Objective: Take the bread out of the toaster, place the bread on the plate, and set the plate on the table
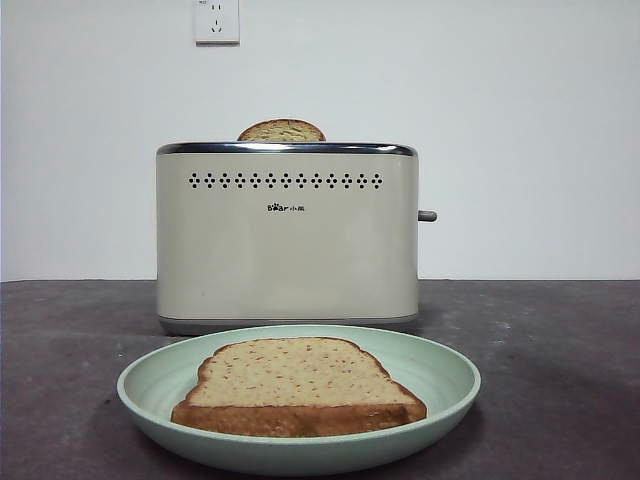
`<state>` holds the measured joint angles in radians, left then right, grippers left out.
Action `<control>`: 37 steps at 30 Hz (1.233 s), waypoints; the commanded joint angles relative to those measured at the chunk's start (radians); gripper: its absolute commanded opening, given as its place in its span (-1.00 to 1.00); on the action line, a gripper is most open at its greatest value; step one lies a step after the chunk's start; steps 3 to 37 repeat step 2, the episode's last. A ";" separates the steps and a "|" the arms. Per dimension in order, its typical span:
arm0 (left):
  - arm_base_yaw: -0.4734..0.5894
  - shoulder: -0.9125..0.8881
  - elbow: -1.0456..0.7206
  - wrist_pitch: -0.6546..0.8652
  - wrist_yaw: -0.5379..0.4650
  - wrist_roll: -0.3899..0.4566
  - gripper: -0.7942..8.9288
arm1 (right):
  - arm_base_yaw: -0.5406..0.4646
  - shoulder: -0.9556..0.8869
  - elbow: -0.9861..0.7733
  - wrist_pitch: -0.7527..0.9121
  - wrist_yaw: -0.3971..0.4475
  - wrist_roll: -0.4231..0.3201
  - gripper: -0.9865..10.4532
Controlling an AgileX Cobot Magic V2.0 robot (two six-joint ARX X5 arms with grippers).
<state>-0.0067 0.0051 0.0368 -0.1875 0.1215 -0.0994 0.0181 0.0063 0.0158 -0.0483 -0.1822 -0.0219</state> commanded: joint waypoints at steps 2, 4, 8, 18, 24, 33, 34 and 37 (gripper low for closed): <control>0.002 -0.002 -0.018 -0.014 -0.002 -0.008 -0.82 | -0.002 -0.003 -0.005 0.010 0.002 0.008 -0.82; 0.002 -0.002 -0.018 -0.014 -0.002 -0.008 -0.82 | -0.002 -0.003 -0.005 0.010 0.002 0.008 -0.82; 0.002 -0.002 -0.018 -0.014 -0.002 -0.008 -0.82 | -0.002 -0.003 -0.005 0.010 0.002 0.008 -0.82; 0.002 -0.002 -0.018 -0.014 -0.002 -0.008 -0.82 | -0.002 -0.003 -0.005 0.010 0.002 0.008 -0.82; 0.002 -0.002 -0.018 -0.014 -0.002 -0.008 -0.82 | -0.002 -0.003 -0.005 0.010 0.002 0.008 -0.82; 0.002 -0.002 -0.018 -0.014 -0.002 -0.008 -0.82 | -0.002 -0.003 -0.005 0.010 0.002 0.008 -0.82; 0.002 -0.002 -0.018 -0.014 -0.002 -0.008 -0.82 | -0.002 -0.003 -0.005 0.010 0.002 0.008 -0.82; 0.002 -0.002 -0.018 -0.014 -0.002 -0.008 -0.82 | -0.002 -0.003 -0.005 0.010 0.002 0.008 -0.82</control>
